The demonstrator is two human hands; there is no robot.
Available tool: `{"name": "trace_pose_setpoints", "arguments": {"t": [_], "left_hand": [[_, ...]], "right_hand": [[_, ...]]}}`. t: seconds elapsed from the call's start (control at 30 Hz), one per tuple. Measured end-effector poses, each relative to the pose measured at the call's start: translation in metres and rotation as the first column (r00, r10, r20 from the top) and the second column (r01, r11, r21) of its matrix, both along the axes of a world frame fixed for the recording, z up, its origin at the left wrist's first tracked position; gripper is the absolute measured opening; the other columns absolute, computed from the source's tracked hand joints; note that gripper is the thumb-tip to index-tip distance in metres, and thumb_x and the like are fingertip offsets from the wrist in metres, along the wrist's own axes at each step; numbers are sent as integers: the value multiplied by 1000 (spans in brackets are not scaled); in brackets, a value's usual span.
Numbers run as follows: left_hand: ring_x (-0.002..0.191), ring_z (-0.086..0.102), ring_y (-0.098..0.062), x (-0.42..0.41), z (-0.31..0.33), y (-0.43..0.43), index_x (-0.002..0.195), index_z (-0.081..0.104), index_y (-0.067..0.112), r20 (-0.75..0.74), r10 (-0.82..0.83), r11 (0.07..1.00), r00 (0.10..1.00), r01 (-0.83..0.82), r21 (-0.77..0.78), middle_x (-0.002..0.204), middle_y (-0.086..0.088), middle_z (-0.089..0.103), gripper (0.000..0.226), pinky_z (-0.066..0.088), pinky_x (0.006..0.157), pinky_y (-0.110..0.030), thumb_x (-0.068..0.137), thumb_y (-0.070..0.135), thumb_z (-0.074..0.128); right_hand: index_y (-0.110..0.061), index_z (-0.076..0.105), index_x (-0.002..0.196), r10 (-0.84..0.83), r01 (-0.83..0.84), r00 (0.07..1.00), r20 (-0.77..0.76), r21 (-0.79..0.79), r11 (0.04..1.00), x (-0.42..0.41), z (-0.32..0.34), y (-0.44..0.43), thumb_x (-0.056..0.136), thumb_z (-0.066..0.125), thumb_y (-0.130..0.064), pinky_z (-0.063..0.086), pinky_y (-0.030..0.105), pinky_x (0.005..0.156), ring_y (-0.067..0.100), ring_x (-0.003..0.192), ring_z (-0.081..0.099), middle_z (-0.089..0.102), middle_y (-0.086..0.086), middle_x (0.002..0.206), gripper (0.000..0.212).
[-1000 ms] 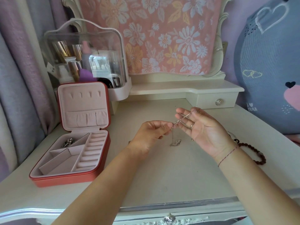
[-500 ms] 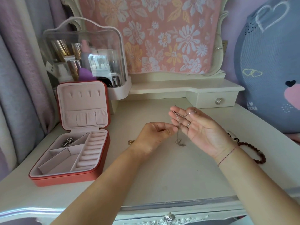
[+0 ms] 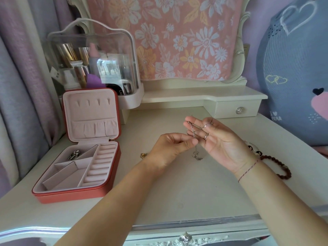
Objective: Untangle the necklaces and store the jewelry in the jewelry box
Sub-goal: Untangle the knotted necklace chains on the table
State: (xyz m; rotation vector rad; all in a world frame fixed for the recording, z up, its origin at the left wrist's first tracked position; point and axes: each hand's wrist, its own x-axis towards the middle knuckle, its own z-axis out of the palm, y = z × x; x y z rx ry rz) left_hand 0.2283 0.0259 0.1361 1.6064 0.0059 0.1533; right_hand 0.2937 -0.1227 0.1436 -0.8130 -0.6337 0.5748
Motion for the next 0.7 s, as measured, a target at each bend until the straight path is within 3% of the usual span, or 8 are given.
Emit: {"name": "trace_pose_setpoints", "arguments": {"t": [0.1, 0.2, 0.3, 0.5, 0.7], "left_hand": [[65, 59, 8, -2, 2, 0, 87, 73, 14, 40, 4, 1000, 999, -3, -22, 73, 15, 70, 5, 42, 66, -6, 87, 10, 68], [64, 55, 2, -2, 2, 2, 86, 73, 16, 37, 30, 999, 999, -29, -26, 68, 12, 66, 8, 43, 65, -9, 88, 12, 67], [67, 53, -3, -1, 3, 4, 86, 74, 15, 37, 50, 998, 998, -48, -36, 69, 8, 65, 9, 43, 65, -11, 88, 11, 67], [76, 52, -13, -2, 4, 5, 81, 73, 15, 50, 61, 997, 997, -58, -52, 75, 3, 70, 11, 44, 68, -15, 87, 7, 68], [65, 50, -7, 2, 3, 5, 71, 66, 18, 37, 60, 997, 998, -59, -40, 65, 5, 57, 25, 43, 70, -21, 95, 19, 59]], "right_hand": [[-14, 54, 82, -2, 2, 1000, -15, -6, 1000, -2, 1, 0, 69, 81, -22, 53, 31, 89, 28, 123, 56, 57, 22, 132, 32], [-12, 51, 84, -51, 50, 998, -24, -42, 998, -4, 2, 0, 84, 61, -12, 53, 30, 90, 28, 120, 59, 58, 22, 130, 10], [-10, 54, 85, -118, 116, 993, -9, -118, 986, -5, 3, 1, 85, 53, -9, 54, 29, 87, 25, 112, 64, 64, 19, 122, 2], [-3, 63, 89, -232, 247, 969, 87, -269, 931, -3, -3, 4, 86, 54, -5, 56, 30, 76, 23, 92, 67, 69, 15, 103, 10], [-3, 67, 88, -243, 295, 952, 186, -341, 893, -6, -5, 7, 91, 52, 2, 51, 22, 63, 13, 73, 59, 63, 8, 79, 16]]}}
